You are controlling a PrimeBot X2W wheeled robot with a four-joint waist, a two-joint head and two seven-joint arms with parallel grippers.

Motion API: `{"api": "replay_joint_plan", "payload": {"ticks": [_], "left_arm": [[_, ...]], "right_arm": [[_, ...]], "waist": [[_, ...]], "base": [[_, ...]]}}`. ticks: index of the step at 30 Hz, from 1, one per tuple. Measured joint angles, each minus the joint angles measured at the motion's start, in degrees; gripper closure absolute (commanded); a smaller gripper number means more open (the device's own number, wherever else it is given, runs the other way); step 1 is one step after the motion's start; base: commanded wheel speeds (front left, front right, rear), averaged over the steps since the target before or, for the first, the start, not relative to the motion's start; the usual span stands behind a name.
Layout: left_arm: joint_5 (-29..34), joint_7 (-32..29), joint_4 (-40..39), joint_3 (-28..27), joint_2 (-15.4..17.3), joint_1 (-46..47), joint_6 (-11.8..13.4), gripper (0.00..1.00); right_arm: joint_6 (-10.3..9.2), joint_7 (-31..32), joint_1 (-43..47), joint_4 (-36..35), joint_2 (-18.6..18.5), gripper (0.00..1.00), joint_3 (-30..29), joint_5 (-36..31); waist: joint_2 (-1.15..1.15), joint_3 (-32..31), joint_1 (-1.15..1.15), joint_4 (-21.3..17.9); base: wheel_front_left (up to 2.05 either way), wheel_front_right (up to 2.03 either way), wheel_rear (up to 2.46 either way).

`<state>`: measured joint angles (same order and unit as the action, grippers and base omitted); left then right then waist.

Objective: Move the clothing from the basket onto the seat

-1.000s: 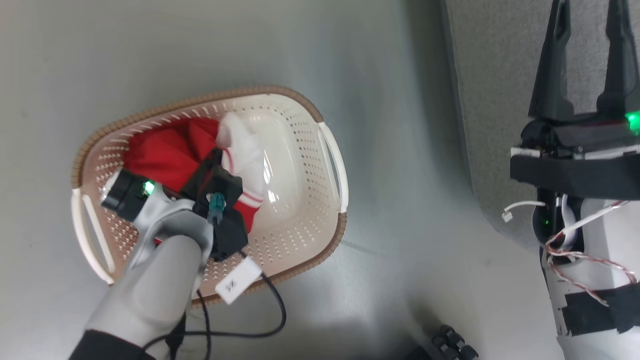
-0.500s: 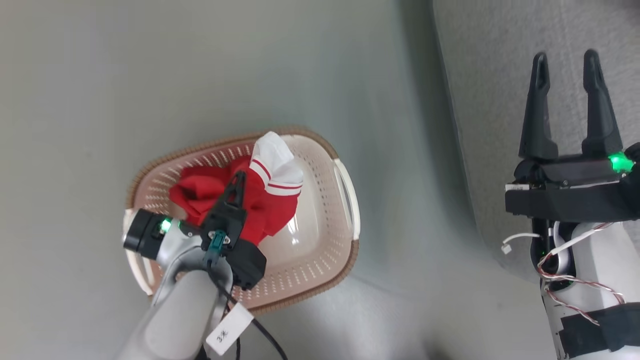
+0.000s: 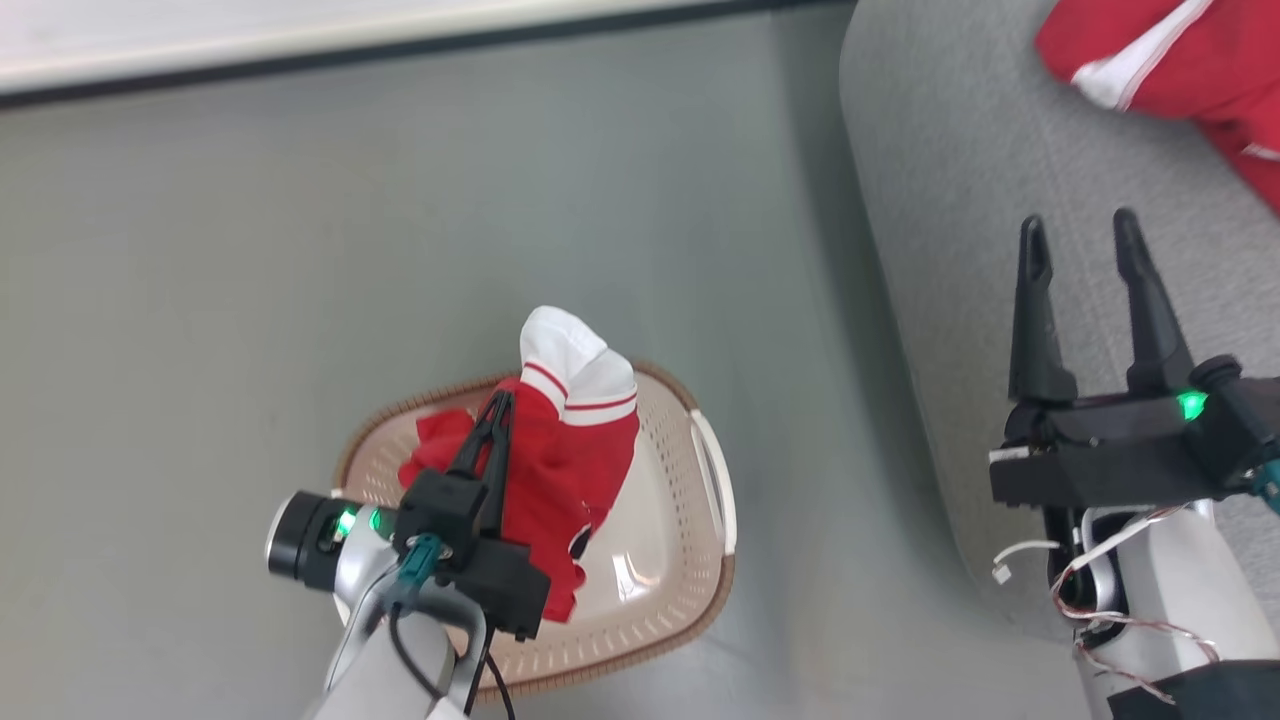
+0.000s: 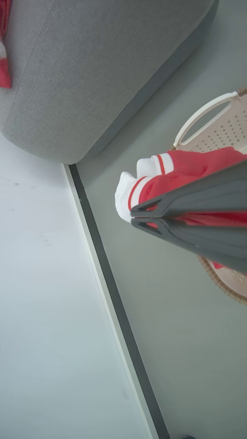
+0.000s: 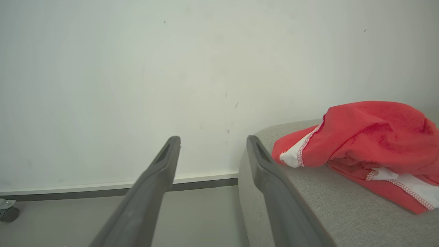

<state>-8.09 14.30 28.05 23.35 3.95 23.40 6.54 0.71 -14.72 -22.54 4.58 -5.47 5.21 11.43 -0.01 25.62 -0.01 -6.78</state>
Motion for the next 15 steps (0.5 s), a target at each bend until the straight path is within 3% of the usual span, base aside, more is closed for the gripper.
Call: {"api": "replay_joint_plan", "payload": {"ticks": [15], "left_arm": [[-4.54, 0.01, -6.56, -0.9, -0.03, -9.21, -1.1, 1.0]], "right_arm": [[0.82, 0.01, 6.15, 3.04, 0.45, 0.0, 1.59, -0.64]], "waist": [[-0.01, -12.86, 0.0, -0.54]], "base": [[0.0, 0.0, 0.0]]}}
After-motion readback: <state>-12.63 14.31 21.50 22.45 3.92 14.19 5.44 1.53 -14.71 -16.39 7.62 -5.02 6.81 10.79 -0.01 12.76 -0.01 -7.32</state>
